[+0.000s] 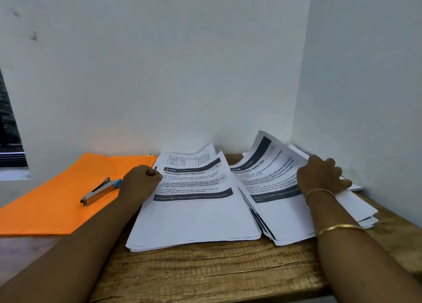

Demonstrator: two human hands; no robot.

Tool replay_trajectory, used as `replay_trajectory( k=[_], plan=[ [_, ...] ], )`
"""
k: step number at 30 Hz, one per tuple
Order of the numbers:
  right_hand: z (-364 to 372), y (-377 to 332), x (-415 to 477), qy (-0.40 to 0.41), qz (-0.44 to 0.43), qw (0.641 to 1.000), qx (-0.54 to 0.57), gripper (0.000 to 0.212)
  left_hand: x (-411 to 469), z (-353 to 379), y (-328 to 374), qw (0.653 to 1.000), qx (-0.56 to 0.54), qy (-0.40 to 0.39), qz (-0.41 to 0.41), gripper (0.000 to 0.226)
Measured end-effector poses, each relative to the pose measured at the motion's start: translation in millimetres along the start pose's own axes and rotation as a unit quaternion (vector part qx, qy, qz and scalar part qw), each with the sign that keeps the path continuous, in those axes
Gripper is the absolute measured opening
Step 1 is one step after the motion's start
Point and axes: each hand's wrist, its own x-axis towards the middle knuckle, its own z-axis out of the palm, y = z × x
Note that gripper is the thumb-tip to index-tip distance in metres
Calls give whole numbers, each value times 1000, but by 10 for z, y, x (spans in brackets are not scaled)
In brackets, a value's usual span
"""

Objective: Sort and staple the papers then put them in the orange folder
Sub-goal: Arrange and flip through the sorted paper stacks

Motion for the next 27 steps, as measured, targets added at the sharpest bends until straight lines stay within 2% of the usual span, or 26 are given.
replay_trajectory(
  k=[3,8,12,19,24,27],
  plan=[
    [41,5,-7,-25,-4,1000,-4,34,-3,-11,5,1000,-2,-9,-5,11],
    [50,2,-20,-81,2,997,-8,35,-11,-26,9,1000,23,-17,-11,27],
    [77,0,-34,-142,26,989,18,44,15,-31,-15,999,34,-8,-5,24],
    [110,-16,-63,-138,14,990,6,57,-9,-49,2,995,94,-26,-6,28],
    [143,-150,-150,-94,-62,993,-41,50,-43,-32,33,990,129,-61,-12,24],
    [200,-303,-236,-96,-155,983,28,47,-43,-32,27,990,129,-55,-11,24]
  ],
)
